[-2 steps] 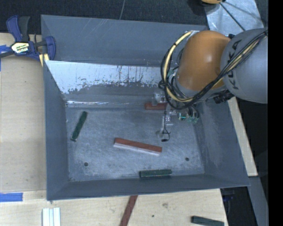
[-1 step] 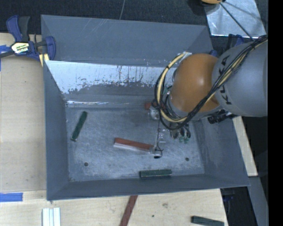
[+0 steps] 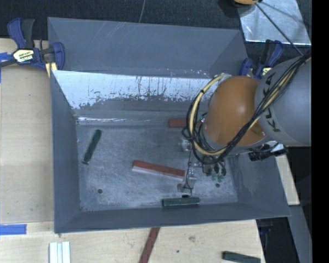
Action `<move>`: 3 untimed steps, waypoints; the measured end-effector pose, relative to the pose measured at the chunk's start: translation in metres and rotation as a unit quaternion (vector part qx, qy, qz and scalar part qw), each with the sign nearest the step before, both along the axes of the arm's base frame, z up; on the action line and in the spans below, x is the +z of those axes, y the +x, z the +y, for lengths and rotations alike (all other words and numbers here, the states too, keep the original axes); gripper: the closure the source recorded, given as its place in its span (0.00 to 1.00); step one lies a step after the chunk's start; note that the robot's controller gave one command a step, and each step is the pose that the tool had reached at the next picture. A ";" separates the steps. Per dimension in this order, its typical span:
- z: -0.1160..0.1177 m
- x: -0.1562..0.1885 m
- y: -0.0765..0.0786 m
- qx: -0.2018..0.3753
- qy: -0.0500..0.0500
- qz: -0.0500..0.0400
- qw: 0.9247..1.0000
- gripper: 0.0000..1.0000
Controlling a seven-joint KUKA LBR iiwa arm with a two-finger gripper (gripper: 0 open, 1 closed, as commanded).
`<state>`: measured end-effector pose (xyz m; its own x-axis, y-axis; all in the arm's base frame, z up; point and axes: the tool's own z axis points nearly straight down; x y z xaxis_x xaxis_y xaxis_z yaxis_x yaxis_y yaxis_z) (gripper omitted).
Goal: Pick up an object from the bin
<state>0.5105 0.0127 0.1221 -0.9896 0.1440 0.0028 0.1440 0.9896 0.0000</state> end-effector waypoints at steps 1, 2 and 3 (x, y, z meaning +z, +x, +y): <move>0.062 -0.050 0.033 0.028 0.000 -0.005 1.000 1.00; 0.062 -0.050 0.033 0.028 0.000 -0.005 1.000 1.00; 0.103 0.099 0.040 0.071 0.000 -0.003 0.997 1.00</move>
Offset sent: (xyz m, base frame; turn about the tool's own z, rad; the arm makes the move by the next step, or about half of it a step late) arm 0.0000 0.0000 0.0000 0.0000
